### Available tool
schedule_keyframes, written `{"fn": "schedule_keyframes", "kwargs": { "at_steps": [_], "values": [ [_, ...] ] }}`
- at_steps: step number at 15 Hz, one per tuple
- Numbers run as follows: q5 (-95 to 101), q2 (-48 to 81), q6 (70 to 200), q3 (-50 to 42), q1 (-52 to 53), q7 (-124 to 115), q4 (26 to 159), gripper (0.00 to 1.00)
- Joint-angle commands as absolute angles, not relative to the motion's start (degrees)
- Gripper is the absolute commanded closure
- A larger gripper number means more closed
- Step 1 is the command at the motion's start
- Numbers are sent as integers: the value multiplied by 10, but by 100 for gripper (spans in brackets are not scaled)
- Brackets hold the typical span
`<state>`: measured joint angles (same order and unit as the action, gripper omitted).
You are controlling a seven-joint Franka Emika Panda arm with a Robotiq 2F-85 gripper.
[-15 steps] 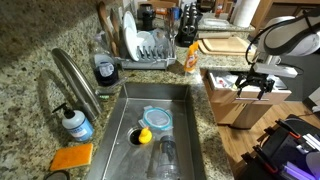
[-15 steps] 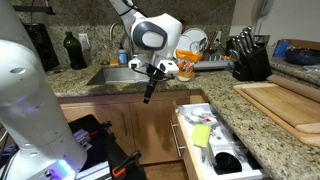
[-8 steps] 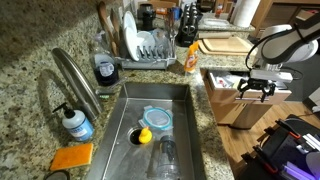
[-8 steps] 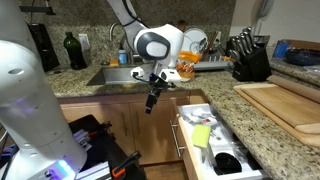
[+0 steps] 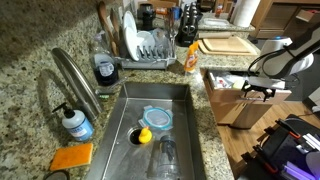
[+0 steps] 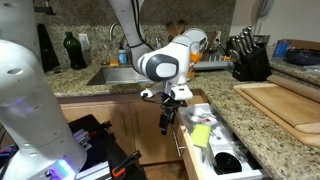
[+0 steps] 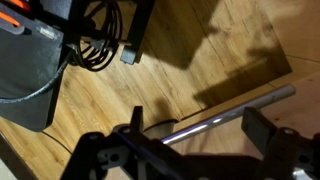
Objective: Close the drawer
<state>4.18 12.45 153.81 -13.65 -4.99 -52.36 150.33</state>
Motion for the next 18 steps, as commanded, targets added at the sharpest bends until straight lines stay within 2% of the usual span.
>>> {"fn": "schedule_keyframes", "kwargs": {
  "at_steps": [1, 5, 9, 12, 14, 16, 18],
  "values": [
    [103, 174, 1598, -192, -22, -605, 1487, 0],
    [170, 221, 1669, -275, 34, -693, 1475, 0],
    [261, 288, 1774, -452, 195, -773, 1455, 0],
    [188, 347, 1869, -560, 305, -732, 1460, 0],
    [83, 370, 1947, -572, 331, -689, 1472, 0],
    [-2, 338, 1916, -530, 308, -615, 1470, 0],
    [-46, 343, 1938, -518, 307, -595, 1469, 0]
  ]
}}
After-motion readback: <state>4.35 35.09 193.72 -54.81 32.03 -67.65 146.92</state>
